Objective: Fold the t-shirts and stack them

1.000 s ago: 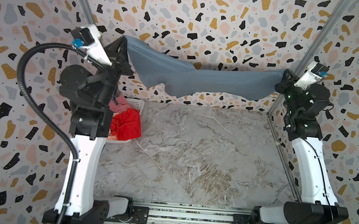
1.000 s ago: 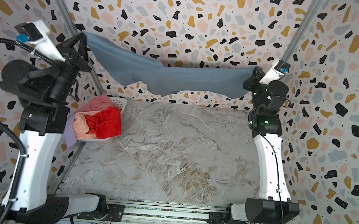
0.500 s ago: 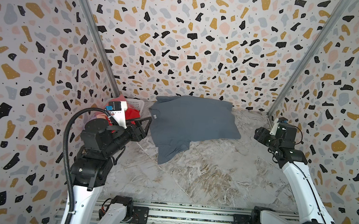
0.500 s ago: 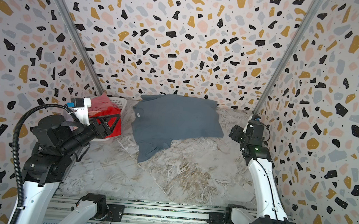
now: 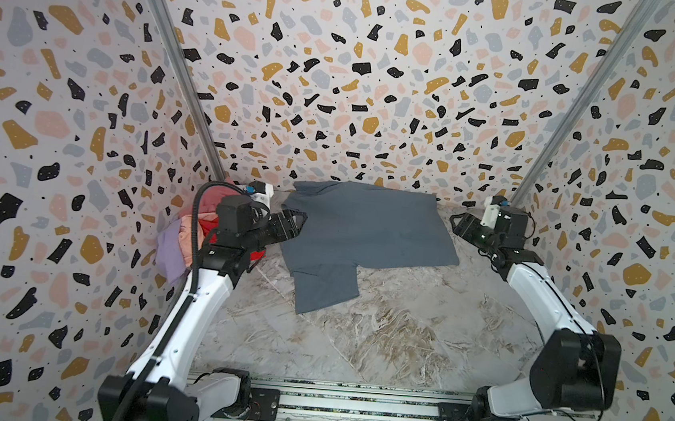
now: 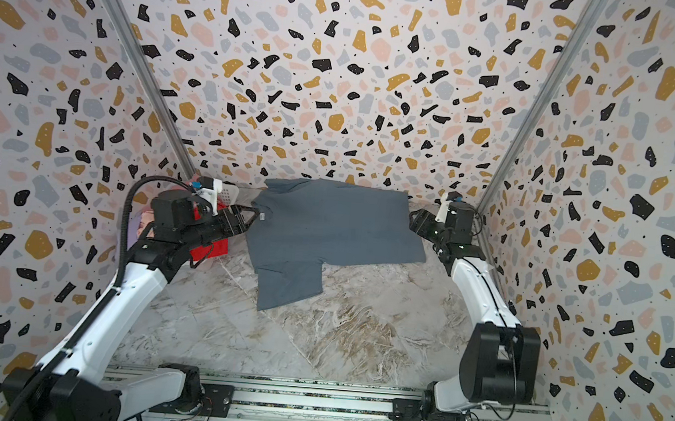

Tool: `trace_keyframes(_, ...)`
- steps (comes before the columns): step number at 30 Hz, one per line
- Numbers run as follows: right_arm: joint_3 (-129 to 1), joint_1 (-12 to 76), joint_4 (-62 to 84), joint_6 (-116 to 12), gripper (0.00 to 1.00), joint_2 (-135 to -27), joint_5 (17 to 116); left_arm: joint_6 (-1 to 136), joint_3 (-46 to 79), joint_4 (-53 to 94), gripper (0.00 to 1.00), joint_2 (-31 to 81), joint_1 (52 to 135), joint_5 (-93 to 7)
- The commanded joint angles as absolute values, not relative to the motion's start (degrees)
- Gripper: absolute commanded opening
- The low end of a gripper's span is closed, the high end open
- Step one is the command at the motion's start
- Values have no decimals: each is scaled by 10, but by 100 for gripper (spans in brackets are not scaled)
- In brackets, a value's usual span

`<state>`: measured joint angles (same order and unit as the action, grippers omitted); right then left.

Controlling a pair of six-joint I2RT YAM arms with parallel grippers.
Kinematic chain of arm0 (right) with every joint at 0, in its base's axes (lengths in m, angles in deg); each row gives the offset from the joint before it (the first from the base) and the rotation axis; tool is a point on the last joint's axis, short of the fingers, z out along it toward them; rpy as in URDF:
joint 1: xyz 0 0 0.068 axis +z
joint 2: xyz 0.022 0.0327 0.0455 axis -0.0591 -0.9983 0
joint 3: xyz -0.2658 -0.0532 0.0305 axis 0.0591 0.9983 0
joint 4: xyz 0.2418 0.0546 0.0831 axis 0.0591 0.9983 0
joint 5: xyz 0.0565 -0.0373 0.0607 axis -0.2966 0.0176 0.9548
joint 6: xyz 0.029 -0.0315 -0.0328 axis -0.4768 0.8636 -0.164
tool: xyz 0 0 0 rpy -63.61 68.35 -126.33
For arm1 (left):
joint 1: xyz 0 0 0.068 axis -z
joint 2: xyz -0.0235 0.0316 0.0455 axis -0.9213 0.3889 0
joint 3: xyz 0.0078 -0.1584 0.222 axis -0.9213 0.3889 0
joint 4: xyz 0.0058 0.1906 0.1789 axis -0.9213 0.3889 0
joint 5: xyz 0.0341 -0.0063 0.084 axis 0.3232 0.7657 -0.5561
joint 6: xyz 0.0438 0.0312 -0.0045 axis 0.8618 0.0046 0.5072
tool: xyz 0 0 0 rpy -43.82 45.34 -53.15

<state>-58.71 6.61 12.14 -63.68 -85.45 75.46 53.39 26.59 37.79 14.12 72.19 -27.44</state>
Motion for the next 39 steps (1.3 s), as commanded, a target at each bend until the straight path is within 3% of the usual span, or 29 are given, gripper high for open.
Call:
trace_keyframes(1, -646, 82, 71, -640, 73, -914, 792, 527, 267, 310, 74, 192, 737, -314)
trace_keyframes(6, -704, 96, 55, -641, 71, -1042, 802, 525, 248, 281, 83, 326, 754, -341)
trace_keyframes(10, -755, 101, 68, -648, 69, -1127, 813, 500, 227, 251, 85, 430, 755, -348)
trace_keyframes(15, -751, 103, 92, -643, 67, -1154, 779, 478, 218, 231, 85, 501, 758, -355)
trace_keyframes(26, -566, 89, 117, -628, 65, -1097, 739, 504, 335, 278, 86, 486, 757, -398)
trace_keyframes(39, -308, 93, 171, -594, 64, -901, 770, 567, 496, 385, 86, 364, 691, -507)
